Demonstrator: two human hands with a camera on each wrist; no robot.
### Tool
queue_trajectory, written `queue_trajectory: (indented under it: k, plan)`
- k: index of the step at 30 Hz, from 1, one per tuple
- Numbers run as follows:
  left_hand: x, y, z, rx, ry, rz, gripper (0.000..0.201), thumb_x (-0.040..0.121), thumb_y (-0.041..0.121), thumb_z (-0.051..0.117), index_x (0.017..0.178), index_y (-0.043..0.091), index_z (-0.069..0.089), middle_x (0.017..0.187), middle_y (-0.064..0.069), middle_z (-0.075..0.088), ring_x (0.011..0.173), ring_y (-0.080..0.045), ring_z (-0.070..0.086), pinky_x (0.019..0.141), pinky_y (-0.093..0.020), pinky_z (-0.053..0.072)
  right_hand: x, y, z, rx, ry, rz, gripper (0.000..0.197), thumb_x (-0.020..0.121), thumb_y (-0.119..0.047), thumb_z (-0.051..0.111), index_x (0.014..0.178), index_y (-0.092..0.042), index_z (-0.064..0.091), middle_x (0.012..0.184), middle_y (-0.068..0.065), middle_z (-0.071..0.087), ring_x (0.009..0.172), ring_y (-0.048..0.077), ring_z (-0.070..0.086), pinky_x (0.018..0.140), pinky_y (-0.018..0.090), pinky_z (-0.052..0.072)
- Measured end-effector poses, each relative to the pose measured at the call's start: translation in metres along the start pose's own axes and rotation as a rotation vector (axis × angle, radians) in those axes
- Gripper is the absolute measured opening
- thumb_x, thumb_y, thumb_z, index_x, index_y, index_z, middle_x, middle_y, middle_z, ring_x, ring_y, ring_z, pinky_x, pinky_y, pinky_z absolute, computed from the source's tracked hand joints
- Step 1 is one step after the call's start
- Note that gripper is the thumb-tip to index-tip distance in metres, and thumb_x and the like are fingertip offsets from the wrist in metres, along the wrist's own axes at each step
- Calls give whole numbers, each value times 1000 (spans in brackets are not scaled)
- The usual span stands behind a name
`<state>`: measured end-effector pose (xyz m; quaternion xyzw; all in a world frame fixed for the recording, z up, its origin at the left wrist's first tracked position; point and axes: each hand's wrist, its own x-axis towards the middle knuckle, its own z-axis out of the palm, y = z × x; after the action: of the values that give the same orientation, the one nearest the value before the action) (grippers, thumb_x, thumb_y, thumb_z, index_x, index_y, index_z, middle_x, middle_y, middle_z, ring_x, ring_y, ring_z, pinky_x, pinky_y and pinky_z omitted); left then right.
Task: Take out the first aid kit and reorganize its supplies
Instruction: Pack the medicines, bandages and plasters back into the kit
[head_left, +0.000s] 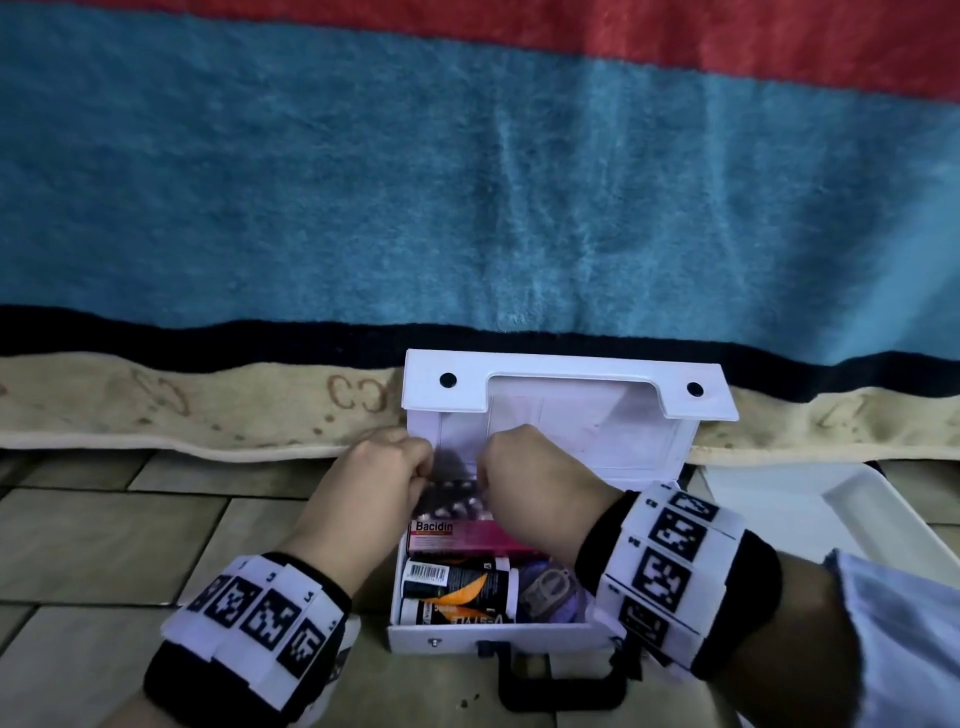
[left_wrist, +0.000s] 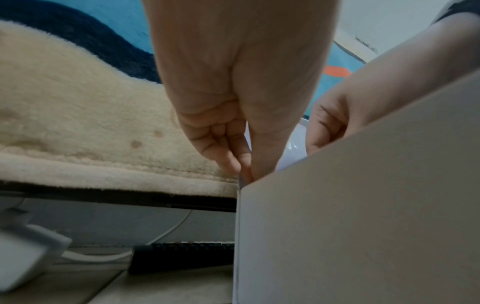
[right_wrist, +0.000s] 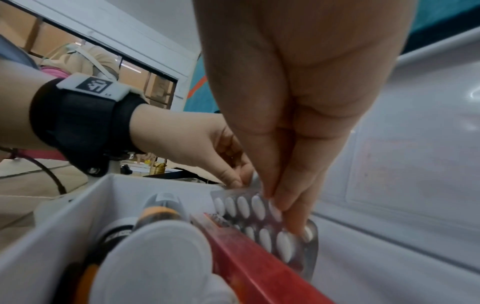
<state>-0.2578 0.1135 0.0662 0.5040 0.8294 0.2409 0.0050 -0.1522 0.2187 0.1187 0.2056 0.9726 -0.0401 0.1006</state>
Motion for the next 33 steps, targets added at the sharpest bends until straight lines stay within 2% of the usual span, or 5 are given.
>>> queue_trajectory:
  k: [6,14,21,26,33]
  plan:
    - [-3,4,0,-37,8,-7,8,81,9,66,80,17,65,81,8,51,76,-11,51,70,-21,39,7,3,3,63,5,62,17,89,-5,51,82,-10,66,75,6,57,71,20,49,45,22,30]
    - [-10,13,1,173,-150,54,17,87,24,57,96,27,70,97,9,60,99,-12,51,86,-28,35,0,6,-2,197,-92,-1,28,88,0,50,105,-12,69,92,7,63,84,24,60,72,30,51]
    - [-13,17,3,207,-175,24,20,92,28,53,109,28,63,111,10,58,111,-11,43,95,-25,34,-1,28,-9,-46,-216,153,28,89,0,42,62,-9,43,67,2,42,56,16,40,64,32,39]
    - [-12,21,4,174,-158,6,16,92,25,51,102,22,64,103,7,57,104,-11,47,87,-23,40,-2,25,1,-113,-391,-17,31,92,0,38,110,2,64,89,11,61,64,19,48,57,24,39]
    - [-15,39,-3,148,-140,5,16,92,29,53,106,25,62,109,8,57,105,-12,49,88,-27,44,-37,60,-24,-9,-137,60,31,96,-14,45,122,-10,62,128,7,59,117,24,55,101,32,43]
